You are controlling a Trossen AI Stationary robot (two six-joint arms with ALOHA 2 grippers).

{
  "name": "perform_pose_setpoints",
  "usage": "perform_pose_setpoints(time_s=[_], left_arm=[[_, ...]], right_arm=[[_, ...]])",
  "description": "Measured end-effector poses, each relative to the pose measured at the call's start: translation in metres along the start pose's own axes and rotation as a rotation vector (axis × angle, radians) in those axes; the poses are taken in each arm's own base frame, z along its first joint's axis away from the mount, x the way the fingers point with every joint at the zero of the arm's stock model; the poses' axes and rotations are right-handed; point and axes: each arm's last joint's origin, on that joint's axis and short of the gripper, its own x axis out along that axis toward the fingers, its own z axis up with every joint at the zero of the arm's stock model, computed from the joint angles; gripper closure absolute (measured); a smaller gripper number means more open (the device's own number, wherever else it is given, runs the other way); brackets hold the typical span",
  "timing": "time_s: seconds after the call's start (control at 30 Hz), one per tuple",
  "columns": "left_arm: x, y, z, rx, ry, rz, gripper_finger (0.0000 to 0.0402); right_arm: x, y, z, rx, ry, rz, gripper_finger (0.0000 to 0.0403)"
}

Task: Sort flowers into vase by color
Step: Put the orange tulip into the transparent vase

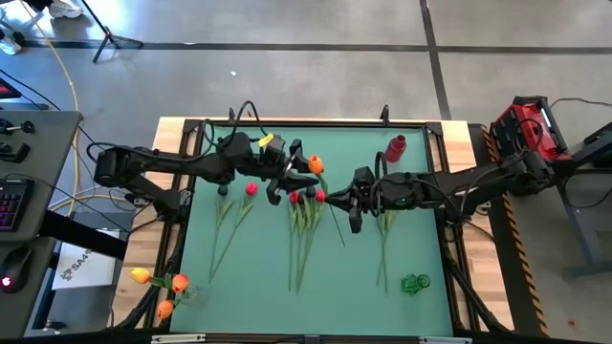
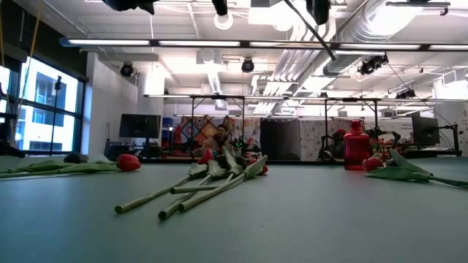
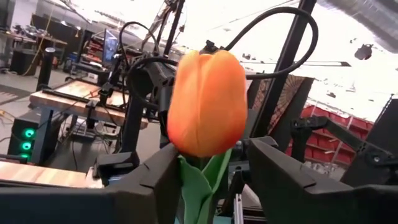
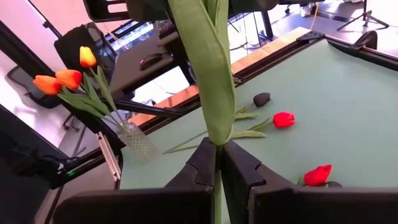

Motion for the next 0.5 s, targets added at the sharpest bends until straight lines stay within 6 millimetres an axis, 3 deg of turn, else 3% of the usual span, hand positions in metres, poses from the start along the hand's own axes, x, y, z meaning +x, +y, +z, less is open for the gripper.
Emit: perform_pose_setpoints(time_s=[0.33, 0.5], left_arm=[[-0.001, 0.003, 0.0011, 0.002, -0.006, 0.02, 0.0344], [-0.0011, 0.0035, 0.0015, 0.019, -0.014, 0.037, 0.0388]], right_arm=[[0.0, 0.0002, 0.0001, 0.026, 0.0, 0.003, 0.04], [0.0, -0.0006, 0.0005, 0.038, -0.015, -0.022, 0.0364]])
